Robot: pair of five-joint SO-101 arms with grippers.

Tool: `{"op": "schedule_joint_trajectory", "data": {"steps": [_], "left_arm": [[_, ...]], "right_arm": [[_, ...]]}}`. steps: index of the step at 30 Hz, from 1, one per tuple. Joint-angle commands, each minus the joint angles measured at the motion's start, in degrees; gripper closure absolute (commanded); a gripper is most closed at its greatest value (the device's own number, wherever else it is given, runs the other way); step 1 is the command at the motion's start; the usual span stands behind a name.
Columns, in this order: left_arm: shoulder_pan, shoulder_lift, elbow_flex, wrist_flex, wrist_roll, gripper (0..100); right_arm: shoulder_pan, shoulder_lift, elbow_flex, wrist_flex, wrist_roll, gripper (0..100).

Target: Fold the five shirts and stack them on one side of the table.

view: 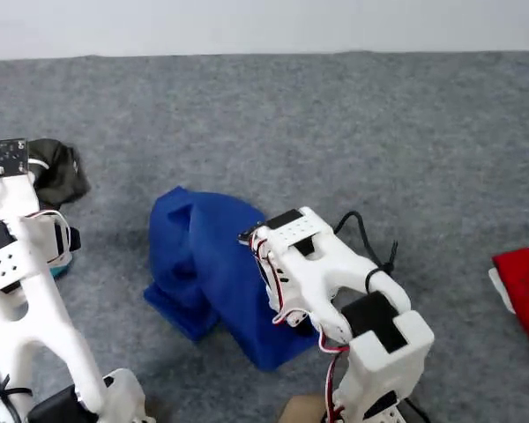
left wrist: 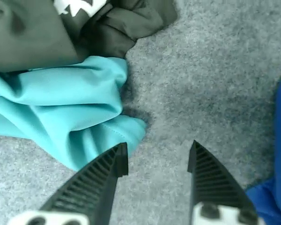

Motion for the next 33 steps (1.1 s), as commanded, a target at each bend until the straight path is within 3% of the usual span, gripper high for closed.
{"op": "schedule_joint_trajectory", "data": {"steps": [1, 16, 24, 33], "left_arm": [[-0.09, -0.70, -0.31, -1.14, -0.26, 79], [0.18, -0.62, -0.31, -0.97, -0.18, 79], [0.26, -0.79, -0.48, -0.79, -0.26, 79], [0.26, -0.88, -1.45, 2.99, -0.44, 79]], "right_arm": [[0.57, 2.33, -2.20, 2.15, 0.09, 98.7], [10.86, -11.12, -33.67, 20.18, 18.99, 98.8], [15.25, -10.86, -64.79, 20.70, 33.67, 98.9], [19.12, -11.12, -95.91, 20.70, 42.73, 98.9]]}}
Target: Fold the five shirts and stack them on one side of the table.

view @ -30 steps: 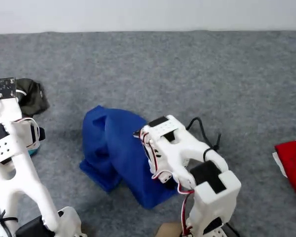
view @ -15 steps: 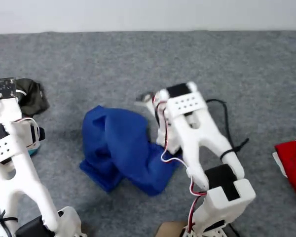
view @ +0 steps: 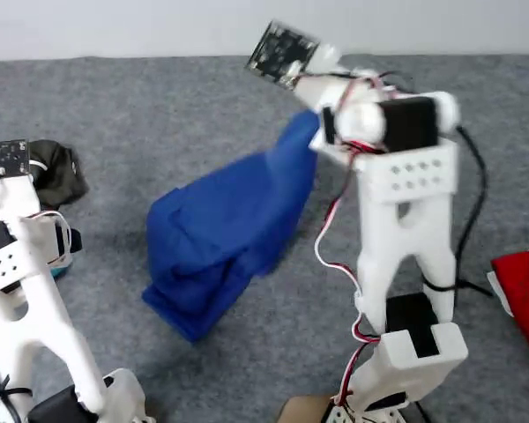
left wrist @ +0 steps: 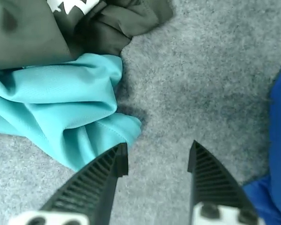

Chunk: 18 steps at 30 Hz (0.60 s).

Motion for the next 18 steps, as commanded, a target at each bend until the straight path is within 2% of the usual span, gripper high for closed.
{"op": "schedule_joint_trajectory", "data": {"steps": [1, 5, 9, 14, 18], "left_arm": [[0.26, -0.88, -1.71, 1.67, -0.44, 79], [0.53, -0.88, -2.86, 2.99, -0.44, 79], [5.01, -0.88, -4.70, 7.12, -0.44, 79], [14.51, -0.88, -7.87, 11.43, -0.18, 79], [22.07, -0.26, -9.98, 10.73, -0.09, 79]], "right_arm": [[1.10, -3.56, -13.63, 1.36, 3.96, 98.9], [1.01, -3.56, -23.91, 1.36, 11.60, 98.9], [2.24, -3.56, -27.43, 2.95, 18.81, 98.9], [8.40, -3.21, -27.34, 2.95, 19.08, 98.9], [11.74, -3.38, -27.34, 2.95, 19.08, 98.9]]}}
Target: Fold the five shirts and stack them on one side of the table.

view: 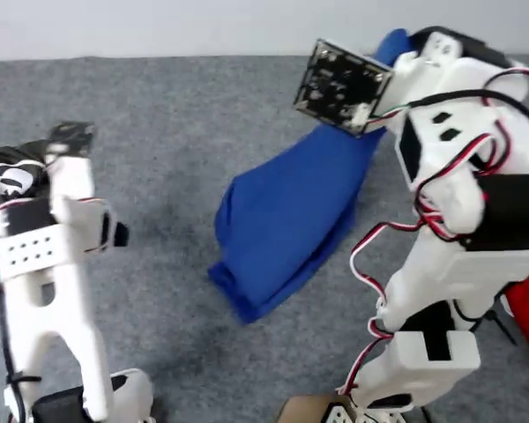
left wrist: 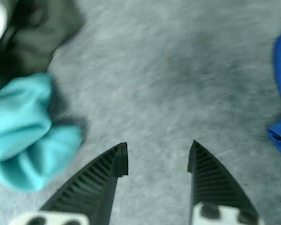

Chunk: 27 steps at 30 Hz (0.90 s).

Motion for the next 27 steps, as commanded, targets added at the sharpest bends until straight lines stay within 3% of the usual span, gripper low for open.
{"op": "schedule_joint_trajectory", "data": {"steps": [1, 6, 13, 27], "left_arm": [[7.38, -0.26, -3.21, -1.41, -0.09, 79], [16.70, 0.53, -3.12, -8.18, 2.02, 78], [26.02, 13.45, -4.62, -9.14, 2.37, 75], [28.22, 40.09, -37.67, -8.70, 7.91, 75]], "right_arm": [[2.95, -2.24, -1.93, 2.33, 0.53, 98.9], [3.56, -1.98, -1.93, 2.33, 0.53, 98.9], [2.86, -4.26, 5.54, 2.33, -2.11, 98.9], [-0.22, -23.69, 38.42, 2.24, -6.24, 98.9]]}}
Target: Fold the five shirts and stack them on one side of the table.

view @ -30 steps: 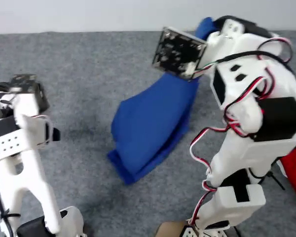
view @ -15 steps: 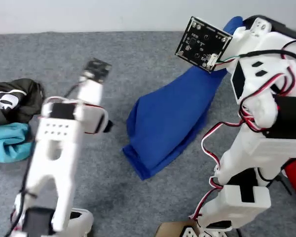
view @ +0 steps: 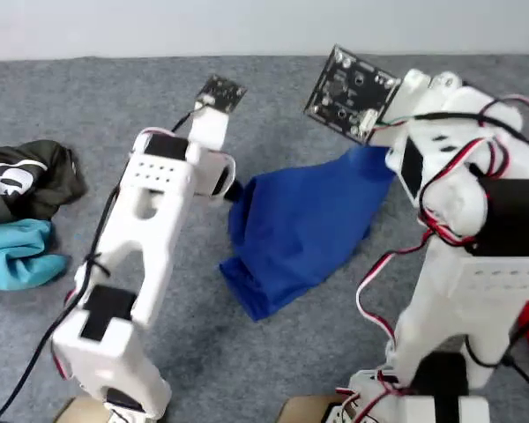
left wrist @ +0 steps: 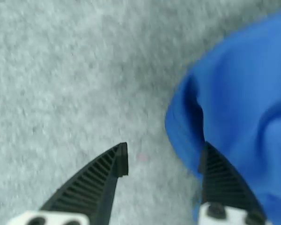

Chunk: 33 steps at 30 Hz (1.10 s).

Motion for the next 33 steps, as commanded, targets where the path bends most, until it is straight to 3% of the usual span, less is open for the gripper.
{"op": "schedule_joint_trajectory", "data": {"steps": [1, 12, 16, 19, 22, 27, 33], "left_arm": [[1.67, 4.31, -8.31, -0.53, 0.79, 75], [6.07, 26.02, -27.30, 1.14, 0.88, 75], [6.68, 33.05, -38.99, 10.37, 0.62, 77], [7.74, 36.13, -49.63, 18.20, 0.53, 89], [7.74, 37.19, -60.26, 24.00, -1.23, 100], [5.63, 35.96, -74.95, 29.45, 0.00, 100], [2.02, 25.23, -75.82, 29.45, 1.49, 100]], "right_arm": [[-0.66, -5.67, 5.54, 2.24, -0.62, 98.9], [-0.66, -10.68, 13.63, 2.15, -0.62, 98.9], [-0.48, -10.68, 13.63, 2.15, -0.88, 98.9], [-0.48, -10.51, 13.63, 2.15, -2.99, 98.9], [-0.48, -10.15, 13.63, 1.98, -4.40, 98.9], [0.22, -9.89, 13.71, -3.30, -9.23, 98.9], [5.41, -7.52, 13.71, -10.68, -16.53, 98.9]]}}
